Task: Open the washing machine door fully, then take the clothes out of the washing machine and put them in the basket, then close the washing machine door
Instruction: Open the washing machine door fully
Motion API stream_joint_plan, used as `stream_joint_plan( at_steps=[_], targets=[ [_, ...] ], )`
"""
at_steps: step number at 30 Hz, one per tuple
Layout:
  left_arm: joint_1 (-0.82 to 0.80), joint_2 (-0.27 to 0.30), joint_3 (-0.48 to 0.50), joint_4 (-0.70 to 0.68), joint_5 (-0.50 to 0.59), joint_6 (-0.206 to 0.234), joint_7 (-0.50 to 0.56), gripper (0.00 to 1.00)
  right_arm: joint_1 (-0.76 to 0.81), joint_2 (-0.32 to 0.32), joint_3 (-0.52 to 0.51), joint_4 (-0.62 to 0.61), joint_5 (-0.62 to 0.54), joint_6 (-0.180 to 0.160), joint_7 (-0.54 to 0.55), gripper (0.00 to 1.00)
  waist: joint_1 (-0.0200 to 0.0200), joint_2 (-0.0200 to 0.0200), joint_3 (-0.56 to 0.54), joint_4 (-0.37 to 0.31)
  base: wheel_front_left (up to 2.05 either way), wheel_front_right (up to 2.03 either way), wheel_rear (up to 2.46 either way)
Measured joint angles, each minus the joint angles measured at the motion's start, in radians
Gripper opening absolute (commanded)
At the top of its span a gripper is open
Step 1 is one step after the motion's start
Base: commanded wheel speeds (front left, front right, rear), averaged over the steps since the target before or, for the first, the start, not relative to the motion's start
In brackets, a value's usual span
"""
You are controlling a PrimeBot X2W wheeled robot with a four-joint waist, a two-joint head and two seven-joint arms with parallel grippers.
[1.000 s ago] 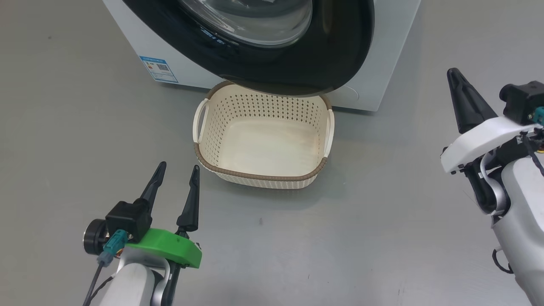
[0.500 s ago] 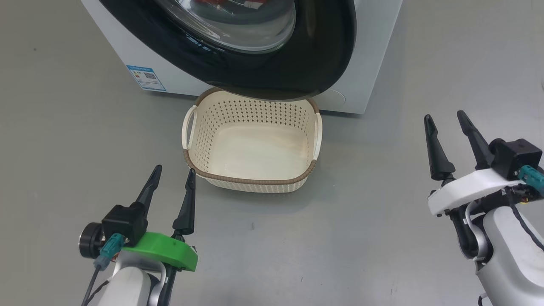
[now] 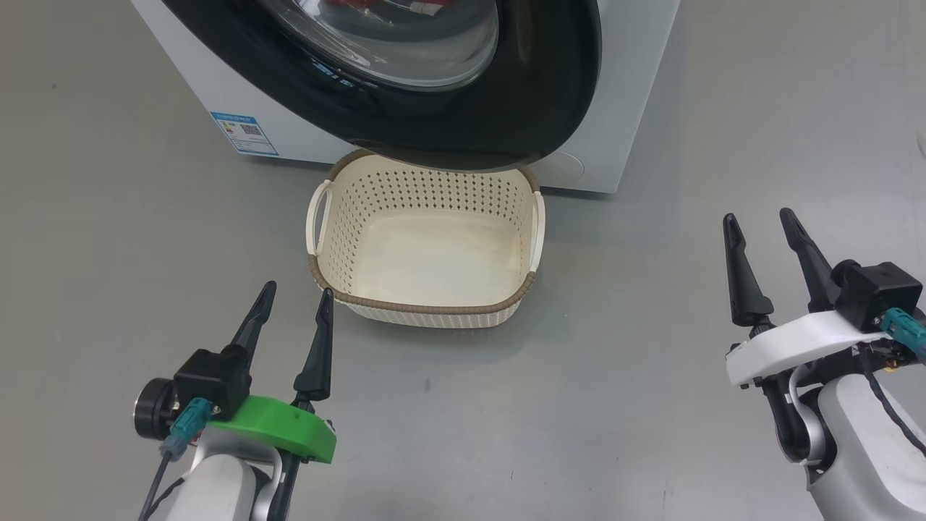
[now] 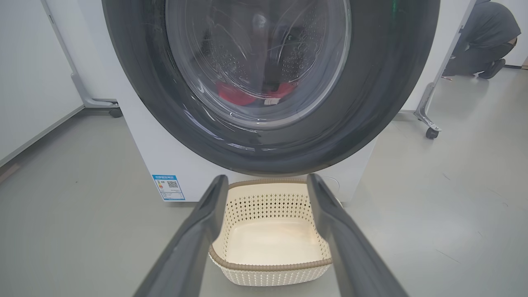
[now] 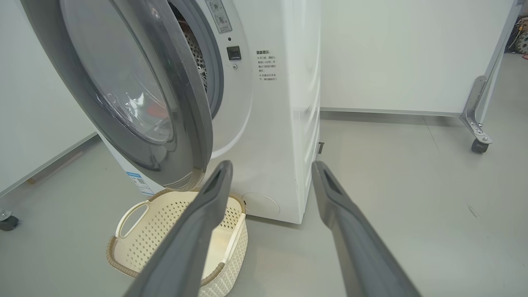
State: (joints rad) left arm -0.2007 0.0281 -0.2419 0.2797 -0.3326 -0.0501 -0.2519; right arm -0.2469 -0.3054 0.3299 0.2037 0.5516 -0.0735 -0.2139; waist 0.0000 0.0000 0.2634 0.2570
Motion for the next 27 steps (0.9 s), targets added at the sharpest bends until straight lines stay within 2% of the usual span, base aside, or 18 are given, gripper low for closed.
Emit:
stream_joint_plan(
  at_steps=[27],
  targets=[
    [0.001,0.000,0.003,0.003,0.000,-0.009,0.000,1.00,0.050,-0.001,-0.011,-0.046,-0.008,-0.017,-0.003,1.00,0.0000,0.0000,-0.007,0.000,0.00,0.00,0.00]
  ],
)
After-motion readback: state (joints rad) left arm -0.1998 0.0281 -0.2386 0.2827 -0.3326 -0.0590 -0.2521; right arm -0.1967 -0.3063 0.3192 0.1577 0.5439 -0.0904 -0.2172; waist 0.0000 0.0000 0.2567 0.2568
